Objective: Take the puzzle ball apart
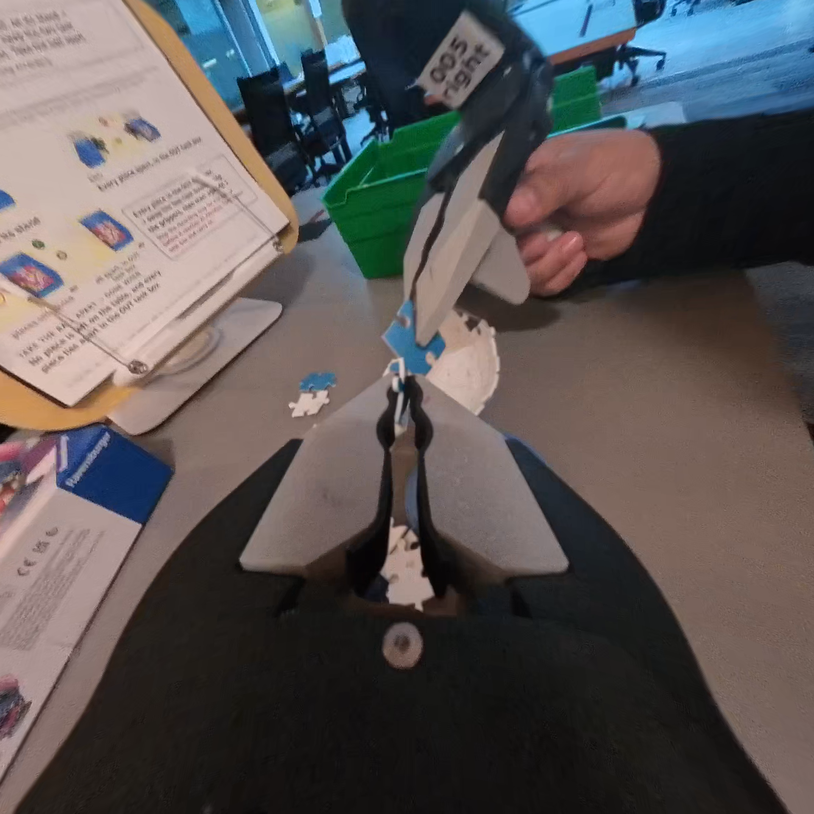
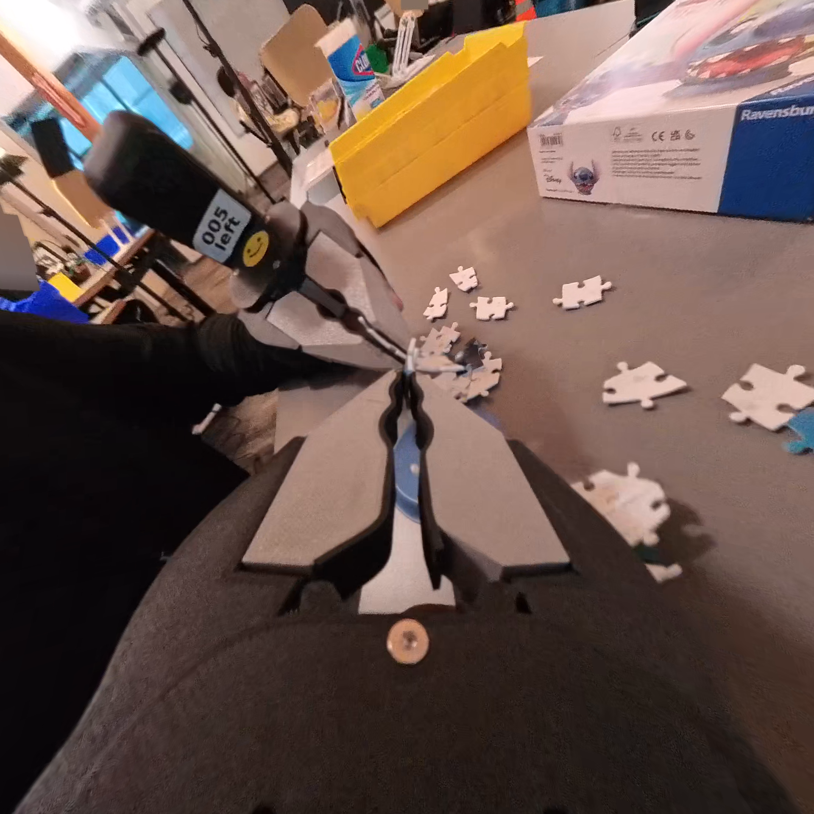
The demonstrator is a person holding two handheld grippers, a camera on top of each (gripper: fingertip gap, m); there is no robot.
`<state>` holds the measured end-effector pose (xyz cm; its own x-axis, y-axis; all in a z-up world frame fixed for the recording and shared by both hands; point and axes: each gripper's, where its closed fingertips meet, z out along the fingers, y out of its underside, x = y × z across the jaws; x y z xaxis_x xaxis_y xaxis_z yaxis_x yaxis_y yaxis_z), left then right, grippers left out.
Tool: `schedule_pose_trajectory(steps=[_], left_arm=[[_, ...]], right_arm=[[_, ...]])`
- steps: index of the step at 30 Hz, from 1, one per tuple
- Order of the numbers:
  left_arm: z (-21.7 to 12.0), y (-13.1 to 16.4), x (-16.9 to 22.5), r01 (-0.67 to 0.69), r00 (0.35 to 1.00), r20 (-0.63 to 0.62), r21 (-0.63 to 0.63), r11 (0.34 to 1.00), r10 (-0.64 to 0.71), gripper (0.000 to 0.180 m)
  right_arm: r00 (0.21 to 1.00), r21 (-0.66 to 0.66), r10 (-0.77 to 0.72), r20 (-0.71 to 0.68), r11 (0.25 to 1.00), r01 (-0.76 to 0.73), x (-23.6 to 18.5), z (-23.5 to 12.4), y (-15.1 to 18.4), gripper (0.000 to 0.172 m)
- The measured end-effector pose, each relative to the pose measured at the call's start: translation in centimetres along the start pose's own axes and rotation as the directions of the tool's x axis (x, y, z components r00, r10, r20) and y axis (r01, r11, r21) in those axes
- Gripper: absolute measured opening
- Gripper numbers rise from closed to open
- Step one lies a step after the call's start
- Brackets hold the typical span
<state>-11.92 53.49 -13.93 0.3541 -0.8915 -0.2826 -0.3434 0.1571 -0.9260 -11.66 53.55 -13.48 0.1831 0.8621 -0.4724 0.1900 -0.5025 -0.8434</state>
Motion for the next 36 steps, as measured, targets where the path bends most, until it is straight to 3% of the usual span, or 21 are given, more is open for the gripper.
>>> schedule_pose_trajectory(steps=[3,5,6,10,13,15,18,21,24,25,26,27,29,31,33,35,36], left_arm=[[0.2,-0.1,0.4,0.073,0.996,-0.050,-0.017,0.997,-0.074,0.010],[0.6,1.2,0.2,0.116,0.992,-0.044,-0.062,0.991,-0.119,0.000],[0.5,1.1,0.9,0.148,0.983,-0.102,-0.052,0.988,-0.153,0.000],[-0.9,-1.8,0.7,0.318,0.931,-0.219,0.092,0.943,-0.293,0.000],[-0.7,-0.6,-1.0,0.354,0.927,-0.153,0.057,0.934,-0.342,0.000],[-0.4,0.9,-1.3,0.338,0.935,-0.115,0.004,0.941,-0.335,0.000],[-0.3,2.8,-1.0,0.266,0.959,-0.078,-0.080,0.961,-0.272,0.000],[-0.3,5.3,0.3,0.219,0.961,-0.117,-0.222,0.950,-0.249,0.000],[-0.6,6.4,1.0,0.209,0.953,-0.149,-0.302,0.930,-0.263,0.021],[-0.8,6.4,1.0,0.203,0.954,-0.152,-0.303,0.931,-0.258,0.021],[-1.0,6.3,1.1,0.197,0.954,-0.159,-0.304,0.932,-0.254,0.023],[-1.2,6.1,1.1,0.195,0.952,-0.168,-0.305,0.932,-0.254,0.025],[-1.7,6.1,1.0,0.200,0.950,-0.171,-0.309,0.930,-0.261,0.026],[-2.3,6.1,1.2,0.213,0.938,-0.198,-0.318,0.924,-0.285,0.029],[-3.1,6.0,1.8,0.208,0.922,-0.249,-0.326,0.922,-0.296,0.031],[-4.3,5.6,3.1,0.169,0.909,-0.311,-0.334,0.927,-0.278,0.032],[-4.9,5.5,4.0,0.140,0.902,-0.345,-0.339,0.930,-0.261,0.034]], right_arm=[[0.999,0.061,-0.034,0.038,0.998,0.032,-0.1,-0.2,-0.9,0.000],[0.993,0.087,-0.089,0.081,0.993,0.082,-1.4,-0.6,-1.7,0.000],[0.991,0.073,-0.113,0.072,0.991,0.108,-1.6,-0.7,-1.7,0.000],[0.961,-0.008,-0.257,-0.098,0.966,0.258,-0.1,-0.6,-0.6,0.000],[0.921,-0.118,-0.314,-0.232,0.949,0.293,1.8,-0.6,0.8,0.000],[0.856,-0.143,-0.370,-0.360,0.929,0.342,2.6,-2.2,-0.2,0.000],[0.610,-0.187,-0.421,-0.671,0.892,0.411,3.8,-9.9,-4.3,0.000],[0.371,-0.243,-0.341,-0.863,0.927,0.287,5.2,-20.8,-6.1,0.000],[0.265,-0.281,-0.274,-0.925,0.960,0.012,8.7,-29.2,-3.1,0.000],[0.259,-0.286,-0.258,-0.931,0.955,-0.075,10.1,-30.8,-1.6,0.014],[0.256,-0.280,-0.237,-0.937,0.949,-0.145,11.3,-31.7,-0.3,0.036],[0.261,-0.272,-0.219,-0.940,0.943,-0.191,11.9,-31.9,0.7,0.043],[0.296,-0.288,-0.232,-0.927,0.944,-0.162,11.4,-30.1,0.8,0.042],[0.364,-0.309,-0.278,-0.889,0.951,-0.028,9.5,-25.9,-0.9,0.035],[0.561,-0.331,-0.313,-0.766,0.941,0.074,6.3,-18.5,-1.2,0.041],[0.776,-0.361,-0.345,-0.529,0.918,0.162,2.0,-10.1,0.1,0.042],[0.831,-0.390,-0.365,-0.420,0.899,0.198,0.2,-6.7,1.2,0.042]])
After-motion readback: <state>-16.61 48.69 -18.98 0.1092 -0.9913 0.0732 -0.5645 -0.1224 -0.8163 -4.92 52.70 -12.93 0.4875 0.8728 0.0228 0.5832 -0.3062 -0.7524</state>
